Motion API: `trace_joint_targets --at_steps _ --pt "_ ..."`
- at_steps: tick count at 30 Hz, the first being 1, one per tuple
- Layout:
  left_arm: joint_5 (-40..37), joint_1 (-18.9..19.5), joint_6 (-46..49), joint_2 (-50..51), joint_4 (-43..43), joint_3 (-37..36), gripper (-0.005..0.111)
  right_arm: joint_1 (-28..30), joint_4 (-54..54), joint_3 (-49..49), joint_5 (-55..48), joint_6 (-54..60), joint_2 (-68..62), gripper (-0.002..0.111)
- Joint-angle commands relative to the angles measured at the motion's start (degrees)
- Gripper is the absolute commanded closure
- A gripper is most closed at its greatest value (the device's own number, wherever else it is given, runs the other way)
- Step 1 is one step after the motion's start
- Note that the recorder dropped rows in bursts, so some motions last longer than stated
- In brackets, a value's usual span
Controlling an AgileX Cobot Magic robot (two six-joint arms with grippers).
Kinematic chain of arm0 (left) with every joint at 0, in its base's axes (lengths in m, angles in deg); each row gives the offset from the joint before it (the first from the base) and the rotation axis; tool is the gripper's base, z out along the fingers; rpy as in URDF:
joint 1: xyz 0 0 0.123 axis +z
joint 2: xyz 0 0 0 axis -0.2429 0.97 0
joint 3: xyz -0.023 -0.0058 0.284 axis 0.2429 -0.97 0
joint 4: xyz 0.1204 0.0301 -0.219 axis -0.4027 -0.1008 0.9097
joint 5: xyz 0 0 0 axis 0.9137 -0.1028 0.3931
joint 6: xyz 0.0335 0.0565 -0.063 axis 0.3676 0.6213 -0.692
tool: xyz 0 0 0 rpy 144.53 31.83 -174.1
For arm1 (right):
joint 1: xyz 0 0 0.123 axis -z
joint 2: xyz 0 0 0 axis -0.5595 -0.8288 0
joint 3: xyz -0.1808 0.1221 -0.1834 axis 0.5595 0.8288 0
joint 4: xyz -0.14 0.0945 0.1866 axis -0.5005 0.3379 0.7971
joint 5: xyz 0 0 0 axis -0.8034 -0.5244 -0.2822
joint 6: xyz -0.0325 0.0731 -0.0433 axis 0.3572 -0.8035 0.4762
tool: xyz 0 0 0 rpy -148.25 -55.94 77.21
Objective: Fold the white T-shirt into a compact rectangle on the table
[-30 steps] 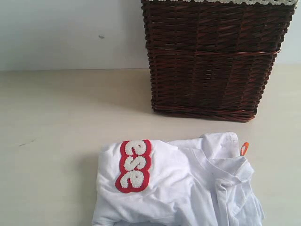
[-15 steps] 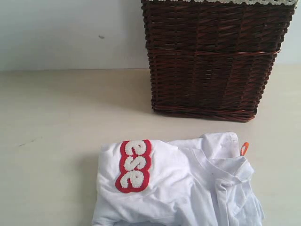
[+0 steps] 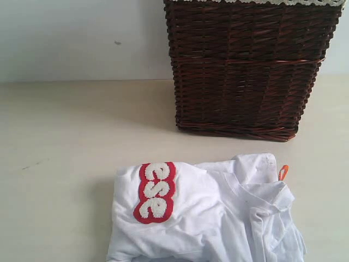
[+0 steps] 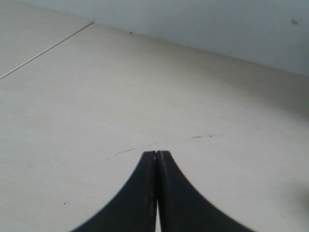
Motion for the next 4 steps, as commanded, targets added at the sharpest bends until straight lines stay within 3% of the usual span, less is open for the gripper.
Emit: trace_joint_targets --at_steps 1,4 --pt "0.8 0.1 -0.3 -0.3 -0.1 0.0 0.107 -0.1 -0.3 0.3 0.5 0.4 0.4 0.087" --pt "0.8 0.1 -0.3 -0.3 -0.1 0.0 0.107 -0.1 -0.3 0.3 0.5 0.4 0.4 0.087"
